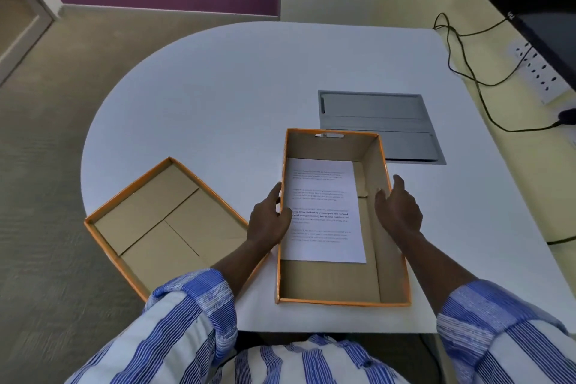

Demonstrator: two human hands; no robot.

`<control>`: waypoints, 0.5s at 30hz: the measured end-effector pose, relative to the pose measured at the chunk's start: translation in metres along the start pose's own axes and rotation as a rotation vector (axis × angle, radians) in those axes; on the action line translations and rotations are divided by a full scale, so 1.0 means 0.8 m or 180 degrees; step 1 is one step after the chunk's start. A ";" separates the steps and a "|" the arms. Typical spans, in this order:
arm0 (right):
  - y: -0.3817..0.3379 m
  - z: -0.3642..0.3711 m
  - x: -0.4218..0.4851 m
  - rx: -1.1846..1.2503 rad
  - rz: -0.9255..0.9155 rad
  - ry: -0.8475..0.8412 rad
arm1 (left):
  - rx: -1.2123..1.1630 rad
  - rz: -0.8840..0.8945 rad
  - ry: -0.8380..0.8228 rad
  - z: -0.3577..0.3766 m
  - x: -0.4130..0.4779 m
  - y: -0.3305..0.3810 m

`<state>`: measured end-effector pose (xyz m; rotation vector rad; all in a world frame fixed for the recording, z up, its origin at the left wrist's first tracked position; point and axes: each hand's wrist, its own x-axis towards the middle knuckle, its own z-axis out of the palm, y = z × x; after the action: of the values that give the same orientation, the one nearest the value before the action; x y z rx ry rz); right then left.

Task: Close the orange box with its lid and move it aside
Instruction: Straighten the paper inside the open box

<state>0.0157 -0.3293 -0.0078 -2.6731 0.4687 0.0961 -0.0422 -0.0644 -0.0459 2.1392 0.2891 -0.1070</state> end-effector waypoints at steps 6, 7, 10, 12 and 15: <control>0.006 0.013 -0.018 -0.0022 0.0128 -0.0027 | -0.0024 -0.0027 -0.0010 -0.002 -0.010 -0.010; 0.004 0.013 -0.018 0.0012 0.0102 -0.0001 | -0.0067 -0.0065 0.0011 -0.003 -0.010 -0.010; -0.004 0.010 -0.012 -0.0072 -0.0116 0.0176 | -0.0179 -0.0167 0.0188 -0.010 -0.009 -0.015; -0.016 0.010 -0.008 -0.0124 -0.0441 0.0335 | -0.0190 -0.0264 0.0383 -0.017 -0.007 -0.025; -0.051 0.017 -0.009 0.0163 -0.1083 0.0428 | -0.0124 -0.0503 0.0741 -0.038 -0.008 -0.049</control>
<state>0.0231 -0.2865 -0.0031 -2.6764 0.0499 -0.1939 -0.0589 -0.0197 -0.0597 2.0895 0.5919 0.0570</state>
